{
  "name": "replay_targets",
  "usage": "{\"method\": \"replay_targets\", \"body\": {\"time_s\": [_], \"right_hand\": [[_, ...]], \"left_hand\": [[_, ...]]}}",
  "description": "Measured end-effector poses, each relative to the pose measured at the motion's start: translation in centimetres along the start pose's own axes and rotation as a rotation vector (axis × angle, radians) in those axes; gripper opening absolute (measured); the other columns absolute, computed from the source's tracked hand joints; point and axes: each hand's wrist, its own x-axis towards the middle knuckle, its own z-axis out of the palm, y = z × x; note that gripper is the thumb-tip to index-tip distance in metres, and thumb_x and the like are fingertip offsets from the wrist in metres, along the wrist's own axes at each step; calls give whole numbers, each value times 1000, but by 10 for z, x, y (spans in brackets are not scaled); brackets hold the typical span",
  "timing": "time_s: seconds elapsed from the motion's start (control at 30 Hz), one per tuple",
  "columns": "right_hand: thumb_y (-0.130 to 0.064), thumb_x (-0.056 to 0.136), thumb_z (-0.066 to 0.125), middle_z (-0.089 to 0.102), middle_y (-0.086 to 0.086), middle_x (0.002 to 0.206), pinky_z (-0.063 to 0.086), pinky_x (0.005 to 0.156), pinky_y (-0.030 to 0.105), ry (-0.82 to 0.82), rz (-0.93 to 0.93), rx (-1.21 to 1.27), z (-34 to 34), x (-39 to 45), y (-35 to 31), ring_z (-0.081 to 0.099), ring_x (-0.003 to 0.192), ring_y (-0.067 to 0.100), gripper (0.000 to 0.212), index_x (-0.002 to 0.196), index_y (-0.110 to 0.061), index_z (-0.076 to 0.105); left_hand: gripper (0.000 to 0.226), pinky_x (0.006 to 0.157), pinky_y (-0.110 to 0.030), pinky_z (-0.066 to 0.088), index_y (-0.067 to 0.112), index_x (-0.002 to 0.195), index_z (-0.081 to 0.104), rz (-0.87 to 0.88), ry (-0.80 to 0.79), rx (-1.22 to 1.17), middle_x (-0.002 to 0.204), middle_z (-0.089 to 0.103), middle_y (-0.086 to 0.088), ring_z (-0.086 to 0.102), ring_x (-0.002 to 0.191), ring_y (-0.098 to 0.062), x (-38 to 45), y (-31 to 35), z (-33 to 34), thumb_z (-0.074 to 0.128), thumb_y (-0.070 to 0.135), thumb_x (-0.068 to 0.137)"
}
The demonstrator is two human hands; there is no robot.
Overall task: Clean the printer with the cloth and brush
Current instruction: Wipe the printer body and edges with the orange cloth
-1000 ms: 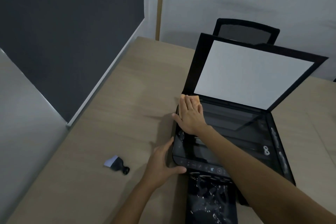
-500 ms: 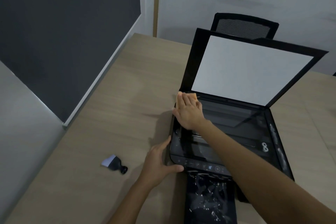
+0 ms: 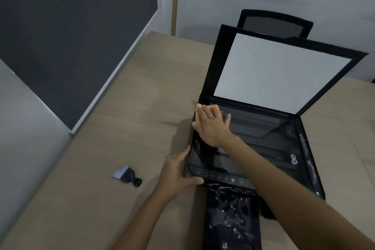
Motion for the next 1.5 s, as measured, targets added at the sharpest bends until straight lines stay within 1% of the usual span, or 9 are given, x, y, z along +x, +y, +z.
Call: {"method": "replay_targets", "body": {"time_s": [0.07,0.17,0.33,0.47,0.63,0.77,0.93,1.1,1.5], "right_hand": [[-47,97,27,13,2,158,11,109,67,-17,10,40,-1,10,3,2,145,30,66,150,-15,8],[-44,97,32,18,5,157,25,111,58,34,-62,15,5,-25,-6,4,145,34,66,150,-11,10],[-45,95,19,21,4,157,27,113,51,43,-262,-9,38,-101,-9,12,145,30,65,151,-12,14],[-31,94,27,26,9,155,36,105,49,44,-297,-142,40,-61,10,30,137,36,62,150,-9,12],[-10,82,50,25,6,154,38,102,50,38,-228,-77,32,-67,-5,29,132,37,76,149,-14,14],[-2,81,46,24,-1,155,39,102,45,43,-406,-35,40,-135,6,28,134,30,77,150,-19,16],[-12,84,50,21,3,157,36,102,48,14,-274,-68,35,-105,-6,31,130,37,77,151,-18,13],[-2,87,43,16,-6,159,35,100,42,12,-295,-64,25,-145,-3,28,129,30,71,150,-24,18],[-4,87,45,30,-2,154,38,97,46,30,-297,-71,25,-139,0,36,119,31,60,144,-22,33]], "left_hand": [[106,101,-17,31,21,146,39,-11,-1,7,136,45,15,40,127,0,-1,2,0,91,38,55],[105,101,-19,31,24,146,38,1,-8,7,137,42,18,38,127,0,-2,2,-1,90,39,57],[96,101,-24,44,34,140,43,16,-11,3,128,57,21,52,119,2,0,-1,0,87,39,55],[103,100,-7,32,26,145,40,-19,-31,-7,138,49,15,42,127,1,1,-5,-5,91,35,56],[98,94,2,28,22,142,43,-37,-48,-8,136,47,16,40,128,0,0,-7,-7,91,27,57],[101,108,-20,33,22,143,42,-31,-48,-15,139,49,12,42,132,-4,1,-9,-6,92,31,55],[94,92,6,28,30,138,43,0,-47,-23,124,47,32,40,120,15,0,-5,-7,91,21,58],[98,104,-16,33,22,142,43,-2,-32,-14,130,47,19,41,125,3,-2,-4,-7,91,24,57],[103,106,-23,32,18,145,39,-23,-35,3,141,49,1,40,131,-9,-4,-6,-5,91,30,58]]}}
